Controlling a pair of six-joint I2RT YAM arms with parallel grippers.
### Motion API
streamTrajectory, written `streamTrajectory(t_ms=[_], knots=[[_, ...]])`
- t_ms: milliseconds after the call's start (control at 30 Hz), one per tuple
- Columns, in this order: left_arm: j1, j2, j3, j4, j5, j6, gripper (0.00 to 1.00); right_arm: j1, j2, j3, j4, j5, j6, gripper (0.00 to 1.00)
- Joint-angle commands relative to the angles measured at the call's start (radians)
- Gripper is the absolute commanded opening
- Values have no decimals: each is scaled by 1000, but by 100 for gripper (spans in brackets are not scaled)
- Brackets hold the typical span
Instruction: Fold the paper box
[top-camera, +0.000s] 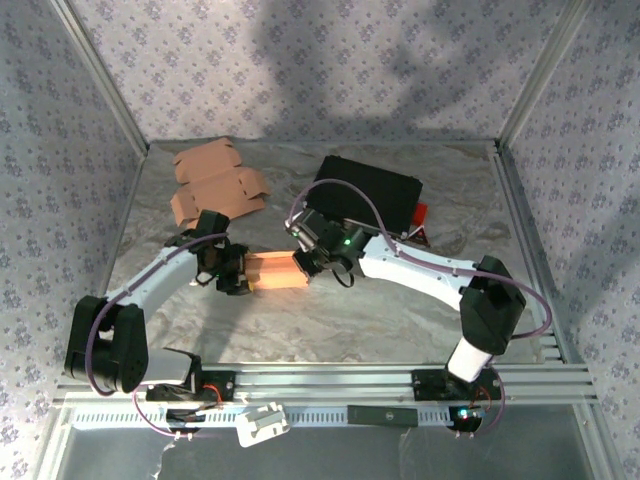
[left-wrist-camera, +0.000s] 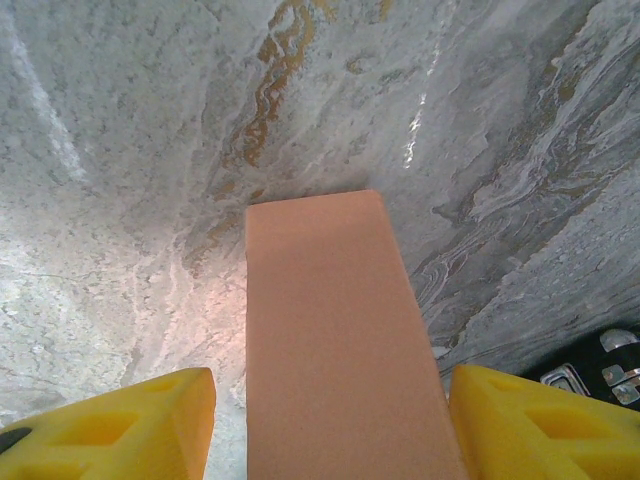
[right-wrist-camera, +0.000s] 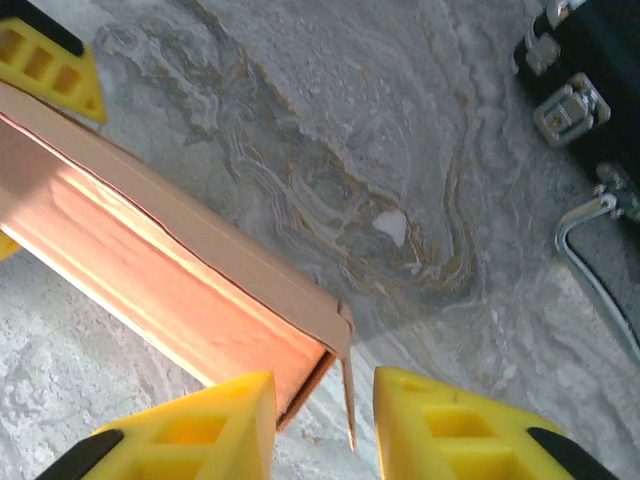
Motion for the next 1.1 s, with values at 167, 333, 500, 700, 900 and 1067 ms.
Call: streamTrajectory(t_ms=[167, 333, 500, 700, 900, 1067], knots=[[-1, -17, 10, -51, -25, 10, 62, -53, -39, -42, 23, -108, -41, 30], [-1, -10, 10, -50, -27, 12, 63, -63, -32, -52, 47, -132, -42, 26], [-1, -10, 16, -54, -25, 14, 62, -64, -22, -50, 57, -129, -32, 18], [-2, -12, 19, -53, -26, 14, 63, -50, -8, -35, 41, -104, -17, 13], [-1, -13, 15, -52, -24, 16, 62, -32, 1, -36, 37, -62, -11, 16], [-1, -13, 13, -50, -24, 16, 62, -29, 1, -34, 43, -45, -3, 14]])
